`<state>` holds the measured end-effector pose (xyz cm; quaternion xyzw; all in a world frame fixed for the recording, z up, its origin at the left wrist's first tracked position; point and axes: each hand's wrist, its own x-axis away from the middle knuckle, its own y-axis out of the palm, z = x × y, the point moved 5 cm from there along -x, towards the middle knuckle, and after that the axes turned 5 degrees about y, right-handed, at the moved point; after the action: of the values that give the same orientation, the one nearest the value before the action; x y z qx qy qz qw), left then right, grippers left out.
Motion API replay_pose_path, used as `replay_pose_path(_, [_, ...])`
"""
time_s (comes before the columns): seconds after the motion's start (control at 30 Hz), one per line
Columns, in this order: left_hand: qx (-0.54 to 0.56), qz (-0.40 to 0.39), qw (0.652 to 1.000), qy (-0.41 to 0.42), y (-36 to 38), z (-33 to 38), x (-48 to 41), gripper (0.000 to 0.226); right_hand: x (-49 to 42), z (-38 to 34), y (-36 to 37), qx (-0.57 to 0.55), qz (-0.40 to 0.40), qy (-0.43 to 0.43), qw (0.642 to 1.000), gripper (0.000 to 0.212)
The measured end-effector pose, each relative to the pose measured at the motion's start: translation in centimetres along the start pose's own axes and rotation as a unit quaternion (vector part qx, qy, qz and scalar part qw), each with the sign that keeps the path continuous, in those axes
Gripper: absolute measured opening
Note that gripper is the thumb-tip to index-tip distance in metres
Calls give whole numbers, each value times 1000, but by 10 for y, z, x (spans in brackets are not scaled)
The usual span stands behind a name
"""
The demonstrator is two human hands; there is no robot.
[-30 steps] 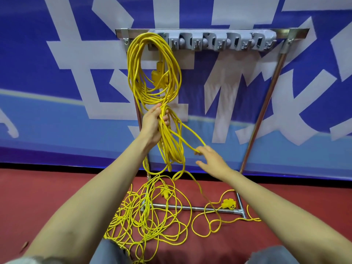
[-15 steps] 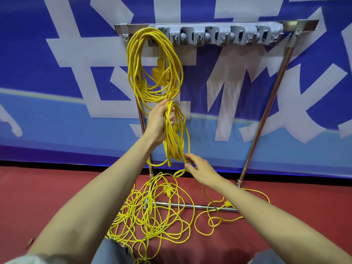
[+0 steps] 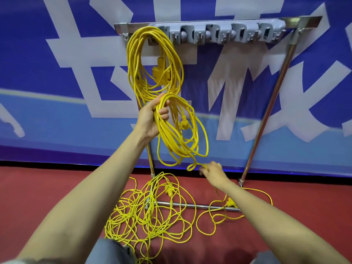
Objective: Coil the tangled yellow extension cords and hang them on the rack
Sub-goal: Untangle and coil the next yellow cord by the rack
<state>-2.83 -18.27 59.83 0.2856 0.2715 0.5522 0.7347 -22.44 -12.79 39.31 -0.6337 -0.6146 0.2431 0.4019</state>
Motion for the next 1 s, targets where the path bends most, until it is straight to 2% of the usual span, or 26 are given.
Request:
replay_pose_path(0.07, [-18, -33, 999, -24, -4, 5, 2, 22, -2, 18, -11, -148, -37, 76, 985, 39])
replay_pose_path(0.2, [-63, -96, 989, -98, -11, 5, 13, 30, -1, 45, -39, -210, -110, 165, 957, 40])
replay_pose_path(0.27, [-113, -116, 978, -130, -12, 0, 19, 35, -4, 47, -50, -299, -127, 204, 924, 33])
replay_pose_path(0.33, [-173, -115, 967, -148, -14, -6, 23, 35, -7, 38, -58, -408, -160, 234, 868, 26])
replay_pose_path(0.43, [-249, -82, 955, -138, -15, -18, 24, 30, -3, 9, -72, -565, -189, 251, 763, 25])
replay_pose_path(0.53, [-285, -19, 957, -61, -22, -28, 22, 29, 5, -24, -89, -699, -153, 234, 658, 20])
replay_pose_path(0.6, [-300, 6, 954, -9, -25, -35, 23, 25, 11, -47, -99, -760, -118, 210, 604, 17])
replay_pose_path(0.67, [-301, 13, 953, 18, -24, -43, 26, 18, 17, -68, -106, -786, -84, 184, 584, 23])
replay_pose_path(0.73, [-297, 12, 954, 33, -21, -50, 29, 13, 22, -85, -111, -793, -49, 167, 585, 45])
replay_pose_path(0.8, [-299, 14, 953, 38, -18, -57, 32, 22, 27, -104, -115, -802, -30, 155, 576, 55])
replay_pose_path(0.9, [-285, 24, 957, 49, -14, -65, 36, 34, 25, -120, -113, -792, -2, 177, 584, 51])
replay_pose_path(1.0, [-290, 17, 955, 54, -13, -74, 39, 37, 21, -126, -112, -801, 34, 176, 571, 42])
